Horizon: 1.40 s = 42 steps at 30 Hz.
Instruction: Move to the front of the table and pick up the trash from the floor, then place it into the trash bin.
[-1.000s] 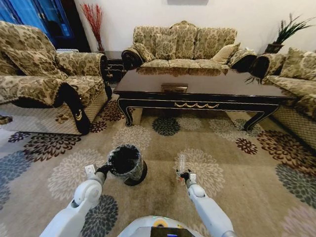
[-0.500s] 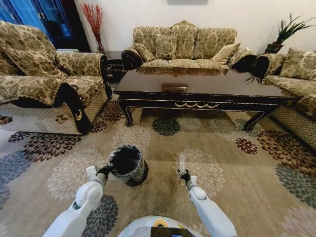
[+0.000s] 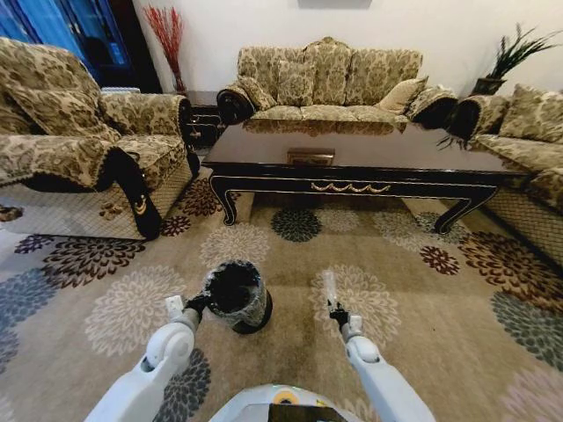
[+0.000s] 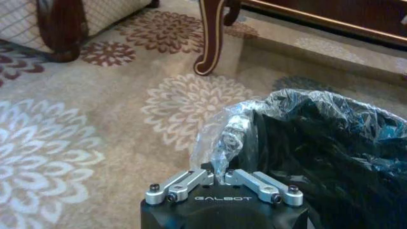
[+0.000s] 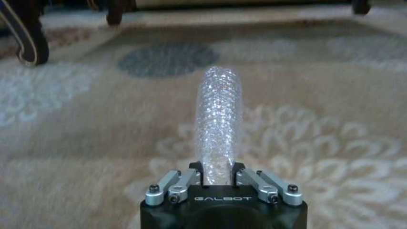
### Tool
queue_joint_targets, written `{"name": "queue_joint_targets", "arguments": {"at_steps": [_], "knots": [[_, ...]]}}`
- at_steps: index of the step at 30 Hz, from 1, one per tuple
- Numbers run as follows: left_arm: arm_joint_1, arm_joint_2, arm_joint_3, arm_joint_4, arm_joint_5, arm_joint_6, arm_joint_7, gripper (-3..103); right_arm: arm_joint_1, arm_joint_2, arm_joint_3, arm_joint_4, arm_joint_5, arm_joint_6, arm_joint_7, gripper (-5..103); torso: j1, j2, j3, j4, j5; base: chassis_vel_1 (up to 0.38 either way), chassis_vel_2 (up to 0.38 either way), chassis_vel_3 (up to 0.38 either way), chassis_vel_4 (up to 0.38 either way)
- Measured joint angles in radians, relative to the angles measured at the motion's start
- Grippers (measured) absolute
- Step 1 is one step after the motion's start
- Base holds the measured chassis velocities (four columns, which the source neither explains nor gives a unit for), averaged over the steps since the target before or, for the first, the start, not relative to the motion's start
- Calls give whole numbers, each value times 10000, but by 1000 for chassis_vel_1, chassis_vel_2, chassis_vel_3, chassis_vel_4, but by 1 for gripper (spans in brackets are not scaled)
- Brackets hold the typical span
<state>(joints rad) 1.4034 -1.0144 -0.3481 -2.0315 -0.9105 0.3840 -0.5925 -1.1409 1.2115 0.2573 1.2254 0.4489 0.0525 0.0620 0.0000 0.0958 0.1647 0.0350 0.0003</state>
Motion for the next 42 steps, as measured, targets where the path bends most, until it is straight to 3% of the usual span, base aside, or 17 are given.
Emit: {"name": "queue_joint_targets", "arguments": {"at_steps": [12, 13, 17, 19, 21, 22, 32, 38, 42], "knots": [[-721, 66, 723, 241, 12, 256, -30, 3, -1438, -1115, 621, 3027, 651, -155, 98, 24, 0, 0, 0, -5, -2, 0, 0, 0, 0], [-730, 34, 699, 235, 13, 284, -121, 3, -1459, -1300, 449, 3507, 758, -244, 160, 24, 0, 0, 0, 8, 1, 0, 0, 0, 0], [-925, 11, 858, 208, 1, 431, -308, 3, -1682, -1679, 250, 4711, 903, -457, 265, 24, 0, 0, 0, 17, 1, 0, 0, 0, 0], [-1484, 26, 1532, 213, -78, 591, -480, 3, -2250, -1929, 433, 5910, 933, -497, 257, 24, 0, 0, 0, 0, -2, 0, 0, 0, 0], [-1578, 25, 1650, 217, -95, 616, -510, 3, -2322, -1950, 472, 6037, 933, -496, 253, 24, 0, 0, 0, -1, -2, 0, 0, 0, 0], [-1981, 18, 2132, 261, -140, 716, -633, 3, -2706, -2051, 689, 6714, 921, -488, 202, 24, 0, 0, 0, -6, -2, 0, 0, 0, 0], [-3648, -516, 4219, 540, -347, 1257, -1413, 3, -4846, -2035, 1223, 9820, -223, -160, -422, 24, 0, 0, 0, -2, 0, 0, 0, 0, 0], [-4044, -860, 4795, 625, -295, 1410, -1615, 3, -5537, -1840, 1129, 10410, -996, 19, -779, 24, 0, 0, -1, 3, -1, 0, 0, 0, 0], [-4168, -1054, 5421, 567, -310, 1547, -1753, 3, -5867, -1846, 1137, 10244, -1884, 629, -1427, 24, 0, 0, 0, 1, -1, 0, 0, 0, 0]]}}
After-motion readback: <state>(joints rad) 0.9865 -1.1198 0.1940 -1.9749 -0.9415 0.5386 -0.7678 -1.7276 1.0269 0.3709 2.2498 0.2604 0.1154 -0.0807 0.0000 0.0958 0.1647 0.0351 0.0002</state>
